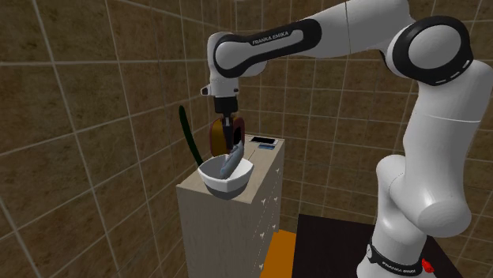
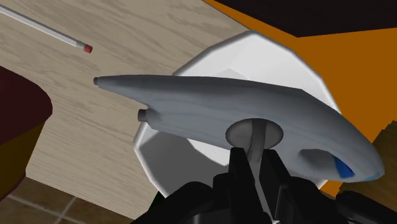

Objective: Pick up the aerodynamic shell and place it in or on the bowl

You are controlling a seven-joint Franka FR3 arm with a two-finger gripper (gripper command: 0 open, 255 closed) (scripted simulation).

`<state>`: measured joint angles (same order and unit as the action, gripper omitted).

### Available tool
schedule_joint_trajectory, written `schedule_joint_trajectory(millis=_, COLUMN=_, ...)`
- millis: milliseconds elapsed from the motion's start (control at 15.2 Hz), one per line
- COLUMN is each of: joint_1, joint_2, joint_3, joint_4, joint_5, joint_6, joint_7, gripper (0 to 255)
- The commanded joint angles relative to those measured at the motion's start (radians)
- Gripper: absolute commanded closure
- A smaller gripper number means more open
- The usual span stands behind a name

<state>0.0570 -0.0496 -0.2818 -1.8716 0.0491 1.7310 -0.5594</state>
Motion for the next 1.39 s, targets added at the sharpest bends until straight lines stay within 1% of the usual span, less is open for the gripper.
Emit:
schedule_joint_trajectory(millis=0, joint_1=-0.001, joint_2=0.000, joint_3=-0.001, joint_4=-0.029, joint_5=0.000, joint_6=0.030, joint_7=-0.003, gripper=255)
schedule_joint_trajectory(millis=132, joint_1=-0.001, joint_2=0.003, joint_3=-0.001, joint_4=-0.054, joint_5=0.001, joint_6=0.057, joint_7=-0.005, gripper=255)
schedule_joint_trajectory(millis=594, joint_1=0.000, joint_2=0.003, joint_3=-0.002, joint_4=-0.054, joint_5=0.001, joint_6=0.057, joint_7=-0.005, gripper=255)
schedule_joint_trajectory(millis=660, joint_1=0.001, joint_2=0.002, joint_3=-0.002, joint_4=-0.053, joint_5=0.001, joint_6=0.056, joint_7=-0.004, gripper=0)
schedule_joint_trajectory(millis=990, joint_1=0.001, joint_2=0.003, joint_3=-0.002, joint_4=-0.054, joint_5=0.001, joint_6=0.057, joint_7=-0.005, gripper=0)
schedule_joint_trajectory(millis=1254, joint_1=-0.003, joint_2=0.013, joint_3=-0.006, joint_4=0.084, joint_5=0.002, joint_6=-0.071, joint_7=-0.006, gripper=0)
schedule_joint_trajectory(millis=1320, joint_1=-0.003, joint_2=0.013, joint_3=-0.006, joint_4=0.084, joint_5=0.002, joint_6=-0.071, joint_7=-0.006, gripper=0)
